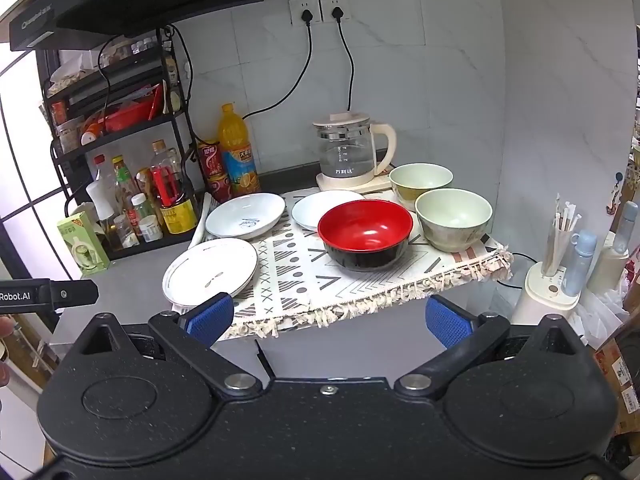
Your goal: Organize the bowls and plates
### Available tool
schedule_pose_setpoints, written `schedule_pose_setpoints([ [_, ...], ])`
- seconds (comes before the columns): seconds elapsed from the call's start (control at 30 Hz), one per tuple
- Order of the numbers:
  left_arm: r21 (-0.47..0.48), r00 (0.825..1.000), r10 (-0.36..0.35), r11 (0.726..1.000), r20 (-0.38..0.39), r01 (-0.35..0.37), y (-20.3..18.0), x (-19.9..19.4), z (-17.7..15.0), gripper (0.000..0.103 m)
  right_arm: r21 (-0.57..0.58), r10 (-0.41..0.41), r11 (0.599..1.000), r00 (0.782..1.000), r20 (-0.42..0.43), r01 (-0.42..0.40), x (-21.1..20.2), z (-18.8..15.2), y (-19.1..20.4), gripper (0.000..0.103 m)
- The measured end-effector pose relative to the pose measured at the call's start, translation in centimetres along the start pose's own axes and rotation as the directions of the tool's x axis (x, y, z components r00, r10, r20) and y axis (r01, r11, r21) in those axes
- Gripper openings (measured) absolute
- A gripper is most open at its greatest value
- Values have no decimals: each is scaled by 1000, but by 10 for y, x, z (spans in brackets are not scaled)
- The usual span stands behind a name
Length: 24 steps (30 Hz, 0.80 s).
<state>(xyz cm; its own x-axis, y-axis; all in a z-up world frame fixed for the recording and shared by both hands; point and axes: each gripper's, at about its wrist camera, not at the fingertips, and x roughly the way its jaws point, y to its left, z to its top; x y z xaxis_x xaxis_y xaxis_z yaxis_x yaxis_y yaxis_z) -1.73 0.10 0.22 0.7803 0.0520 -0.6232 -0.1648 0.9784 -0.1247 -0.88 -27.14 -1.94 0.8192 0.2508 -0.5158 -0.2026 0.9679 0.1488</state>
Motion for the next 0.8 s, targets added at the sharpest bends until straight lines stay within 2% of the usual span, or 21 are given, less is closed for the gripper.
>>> schedule_pose_setpoints([
  [0.7, -9, 1000, 7, 1000, -5, -7, 2, -1, -8, 103, 0, -8, 1000, 1000, -9, 8, -7, -8, -4, 103],
  [0.8, -11, 1000, 8, 1000, -4, -8, 2, 0, -9, 103, 15, 2, 1000, 1000, 11, -3, -6, -10, -5, 103],
])
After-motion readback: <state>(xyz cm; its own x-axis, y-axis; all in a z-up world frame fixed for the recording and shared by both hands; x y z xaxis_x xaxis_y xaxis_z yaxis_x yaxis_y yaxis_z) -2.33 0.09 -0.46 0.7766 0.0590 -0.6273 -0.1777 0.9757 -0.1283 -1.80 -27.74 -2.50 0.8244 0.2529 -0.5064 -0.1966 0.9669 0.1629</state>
